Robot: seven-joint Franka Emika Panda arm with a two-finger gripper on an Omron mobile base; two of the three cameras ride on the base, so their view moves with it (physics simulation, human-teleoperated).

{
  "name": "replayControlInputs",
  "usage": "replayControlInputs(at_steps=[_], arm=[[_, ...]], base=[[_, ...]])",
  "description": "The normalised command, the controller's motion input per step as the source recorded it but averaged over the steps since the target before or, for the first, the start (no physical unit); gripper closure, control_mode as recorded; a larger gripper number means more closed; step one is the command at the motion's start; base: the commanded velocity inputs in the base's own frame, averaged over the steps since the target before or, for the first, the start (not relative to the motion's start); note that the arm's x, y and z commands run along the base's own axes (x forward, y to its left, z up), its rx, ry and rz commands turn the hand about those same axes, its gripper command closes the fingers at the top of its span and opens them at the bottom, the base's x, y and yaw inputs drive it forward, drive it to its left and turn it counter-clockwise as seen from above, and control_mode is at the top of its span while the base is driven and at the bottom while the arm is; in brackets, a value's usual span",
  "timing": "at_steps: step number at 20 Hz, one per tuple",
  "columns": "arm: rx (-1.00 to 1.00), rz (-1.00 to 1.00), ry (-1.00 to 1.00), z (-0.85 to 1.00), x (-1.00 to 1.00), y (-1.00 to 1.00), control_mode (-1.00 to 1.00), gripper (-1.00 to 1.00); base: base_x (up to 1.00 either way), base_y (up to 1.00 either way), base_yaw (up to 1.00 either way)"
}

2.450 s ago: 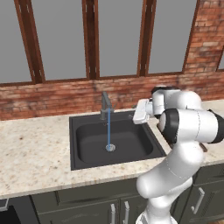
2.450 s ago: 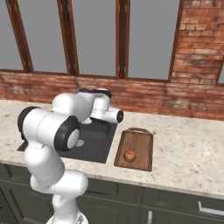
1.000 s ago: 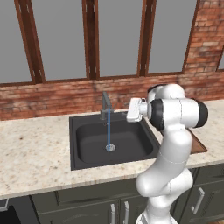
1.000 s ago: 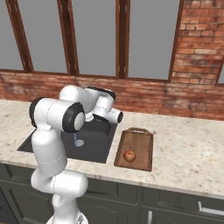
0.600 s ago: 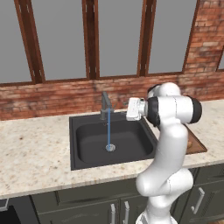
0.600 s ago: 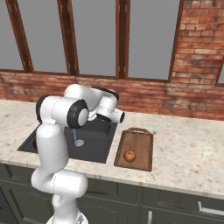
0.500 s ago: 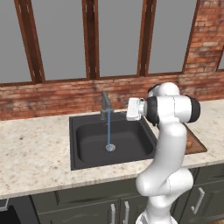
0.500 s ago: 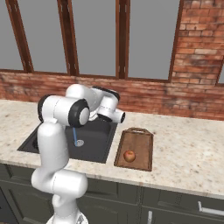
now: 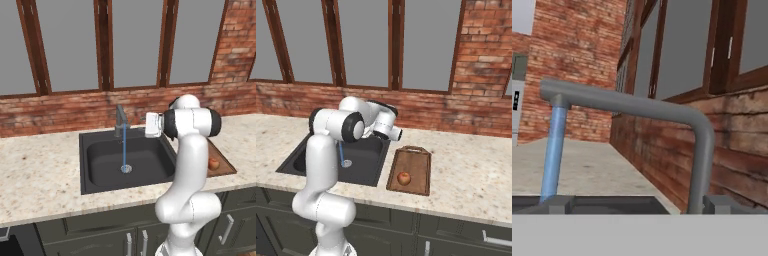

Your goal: Pick the apple from the sink and place it on the cutting board to airdry. Then turn off the sink faucet.

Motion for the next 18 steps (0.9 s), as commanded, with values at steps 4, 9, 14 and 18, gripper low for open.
replayControlInputs(at_steps=[4, 9, 14, 18], arm=[[0.01, 0.0, 0.0, -0.01, 0.2, 0.0, -1.0, -1.0], [0.02, 0.0, 0.0, -0.03, 0.24, 0.0, -1.0, -1.0], [0.02, 0.0, 0.01, -0.09, 0.28, 0.05, -1.0, -1.0], [0.03, 0.0, 0.01, -0.08, 0.26, 0.0, -1.0, -1.0]], base=[[0.0, 0.0, 0.0], [0.0, 0.0, 0.0], [0.0, 0.0, 0.0], [0.0, 0.0, 0.0]])
